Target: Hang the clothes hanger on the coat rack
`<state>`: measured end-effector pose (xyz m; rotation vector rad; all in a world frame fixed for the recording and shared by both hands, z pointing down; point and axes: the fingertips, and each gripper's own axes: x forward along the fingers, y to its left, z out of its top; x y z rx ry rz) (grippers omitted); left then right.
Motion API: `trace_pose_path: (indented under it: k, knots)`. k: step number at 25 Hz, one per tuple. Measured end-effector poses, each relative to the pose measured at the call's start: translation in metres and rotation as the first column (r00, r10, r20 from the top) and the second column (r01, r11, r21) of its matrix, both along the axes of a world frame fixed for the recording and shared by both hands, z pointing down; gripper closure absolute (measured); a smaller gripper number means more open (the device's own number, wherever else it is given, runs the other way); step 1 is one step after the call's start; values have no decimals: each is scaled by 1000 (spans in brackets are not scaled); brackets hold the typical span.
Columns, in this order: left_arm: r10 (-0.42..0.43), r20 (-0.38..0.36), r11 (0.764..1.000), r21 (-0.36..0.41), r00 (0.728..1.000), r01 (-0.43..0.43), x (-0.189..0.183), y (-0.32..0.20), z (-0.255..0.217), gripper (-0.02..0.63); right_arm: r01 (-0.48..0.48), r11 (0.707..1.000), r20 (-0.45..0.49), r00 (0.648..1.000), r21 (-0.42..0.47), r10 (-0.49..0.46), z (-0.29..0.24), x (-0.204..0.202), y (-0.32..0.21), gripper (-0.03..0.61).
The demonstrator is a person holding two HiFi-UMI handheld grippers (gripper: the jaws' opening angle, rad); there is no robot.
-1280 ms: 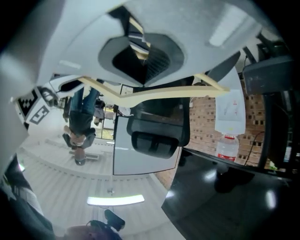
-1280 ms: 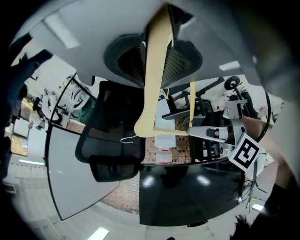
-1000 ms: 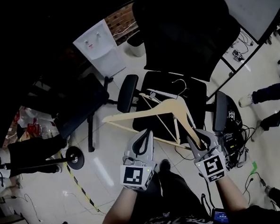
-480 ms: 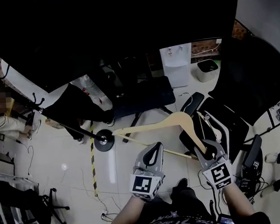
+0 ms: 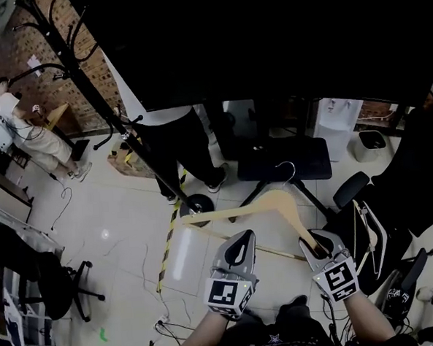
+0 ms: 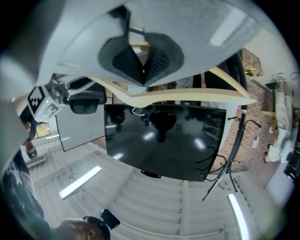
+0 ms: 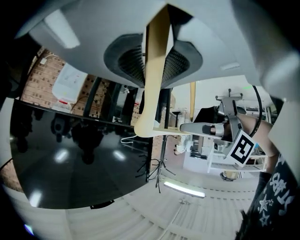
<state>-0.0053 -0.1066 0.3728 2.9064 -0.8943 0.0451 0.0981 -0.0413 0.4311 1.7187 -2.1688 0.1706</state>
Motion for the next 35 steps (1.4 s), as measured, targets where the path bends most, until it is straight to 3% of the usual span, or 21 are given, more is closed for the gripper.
trace_pose_path:
  k: [8, 15, 20, 22, 26, 35]
  knots:
    - [-195, -69, 980, 26, 978, 197, -134, -44, -26, 609, 174, 983, -24, 985, 57, -172, -32, -105, -73, 482]
    - [-283, -93, 954, 78, 955, 290, -230, -77, -46, 609, 265, 958, -74, 963, 114, -257, -57, -187, -134, 482]
    - [-391, -104, 912, 91, 914, 400, -291, -111, -52, 609, 318, 938, -99, 947, 140, -307, -70, -241, -165, 482]
    - [-420, -107, 900, 81, 901, 429, -306, -120, -52, 609, 340, 931, -98, 939, 135, -329, -69, -257, -176, 482]
    - [-423, -93, 898, 90, 901, 431, -318, -128, -57, 609, 381, 915, -103, 923, 129, -370, -68, -281, -200, 482]
    - [-462, -110, 875, 108, 880, 473, -337, -190, -67, 609, 453, 876, -128, 891, 164, -437, -87, -303, -284, 482]
